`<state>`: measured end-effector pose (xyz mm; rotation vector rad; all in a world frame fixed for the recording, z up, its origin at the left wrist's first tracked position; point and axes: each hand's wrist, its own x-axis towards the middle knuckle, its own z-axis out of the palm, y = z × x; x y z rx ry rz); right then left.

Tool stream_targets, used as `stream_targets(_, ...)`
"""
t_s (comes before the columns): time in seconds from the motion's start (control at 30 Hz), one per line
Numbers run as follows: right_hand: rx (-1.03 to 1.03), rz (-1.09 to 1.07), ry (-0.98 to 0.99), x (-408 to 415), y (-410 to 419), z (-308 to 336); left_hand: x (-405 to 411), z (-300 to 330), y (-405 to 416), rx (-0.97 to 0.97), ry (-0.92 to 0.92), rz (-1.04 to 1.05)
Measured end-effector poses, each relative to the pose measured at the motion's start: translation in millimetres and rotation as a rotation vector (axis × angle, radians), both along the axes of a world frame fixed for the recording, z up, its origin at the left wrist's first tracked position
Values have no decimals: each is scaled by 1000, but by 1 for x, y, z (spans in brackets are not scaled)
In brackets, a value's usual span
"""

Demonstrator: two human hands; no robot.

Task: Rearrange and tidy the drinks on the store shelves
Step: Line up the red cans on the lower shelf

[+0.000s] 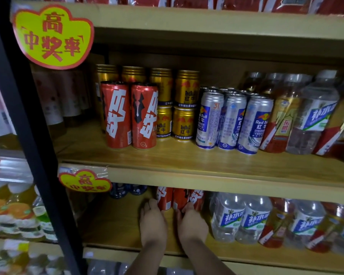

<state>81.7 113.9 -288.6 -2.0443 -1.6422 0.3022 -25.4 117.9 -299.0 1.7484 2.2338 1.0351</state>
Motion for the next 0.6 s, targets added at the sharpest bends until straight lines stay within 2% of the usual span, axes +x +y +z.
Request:
stream_targets(0.13, 19, 49, -9, 4, -1, 0, 6, -4, -12, -62, 181, 9)
stream_targets(0.23, 6, 119, -39, 6, -8, -1, 8, -8, -16, -29, 263, -98)
stream_targets(0.33, -14, 166, -42, 9, -15, 1, 9, -7, -14, -61, 259, -184)
stream_targets(0.5, -43, 238, 0, 17, -27, 6, 6, -3, -16, -122, 258, -198)
stream_targets(0.6, 5, 300, 89, 27, -44, 4, 7, -8, -30, -98, 293, -203)
